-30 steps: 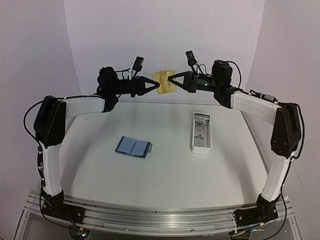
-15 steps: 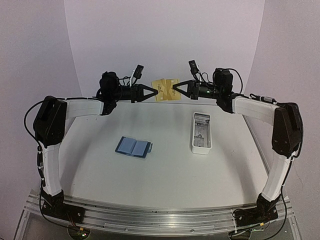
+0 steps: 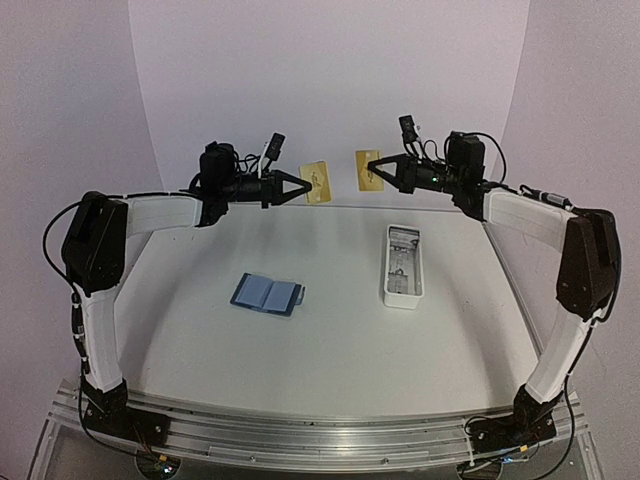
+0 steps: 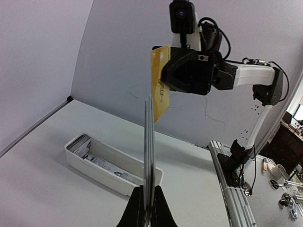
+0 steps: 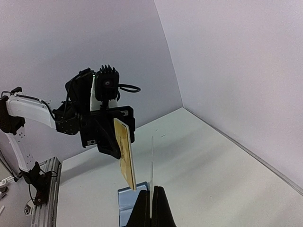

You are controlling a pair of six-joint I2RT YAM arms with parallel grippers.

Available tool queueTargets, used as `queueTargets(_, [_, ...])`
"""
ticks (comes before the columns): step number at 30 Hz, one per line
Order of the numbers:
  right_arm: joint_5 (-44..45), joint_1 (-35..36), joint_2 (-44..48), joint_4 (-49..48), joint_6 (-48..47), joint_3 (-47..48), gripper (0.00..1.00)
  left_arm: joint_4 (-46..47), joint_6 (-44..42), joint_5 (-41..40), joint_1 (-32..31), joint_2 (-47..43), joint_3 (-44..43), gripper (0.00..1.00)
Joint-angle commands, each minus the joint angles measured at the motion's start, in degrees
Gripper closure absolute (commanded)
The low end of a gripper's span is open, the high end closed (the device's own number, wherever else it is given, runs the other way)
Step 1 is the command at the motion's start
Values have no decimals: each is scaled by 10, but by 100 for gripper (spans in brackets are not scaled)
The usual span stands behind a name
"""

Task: Put the credit cards into the card holder
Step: Place the credit card in the storage box.

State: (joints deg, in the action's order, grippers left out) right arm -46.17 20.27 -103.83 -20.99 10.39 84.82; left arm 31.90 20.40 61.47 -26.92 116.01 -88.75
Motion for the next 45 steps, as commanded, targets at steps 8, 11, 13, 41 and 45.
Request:
queueTargets(8, [513,-18,26,236,-14,26,100,-183,-184,-134,-40,42,-157,100])
queueTargets(11, [611,-35,-9,333,39,46,100,-195,-210,-155,-52,42,-156,100])
queueTargets(13, [686,-42,-40,400,39,60,100,-204,-236,-174,-64,42,-154,100])
queueTargets(41, [527,14,-134,424,87,41,100,-203,-290,-189,-103,62,-102,100])
queueTargets(45, [530,43,-125,424,134,34,100,-197,-290,-197,-113,81,-103,100])
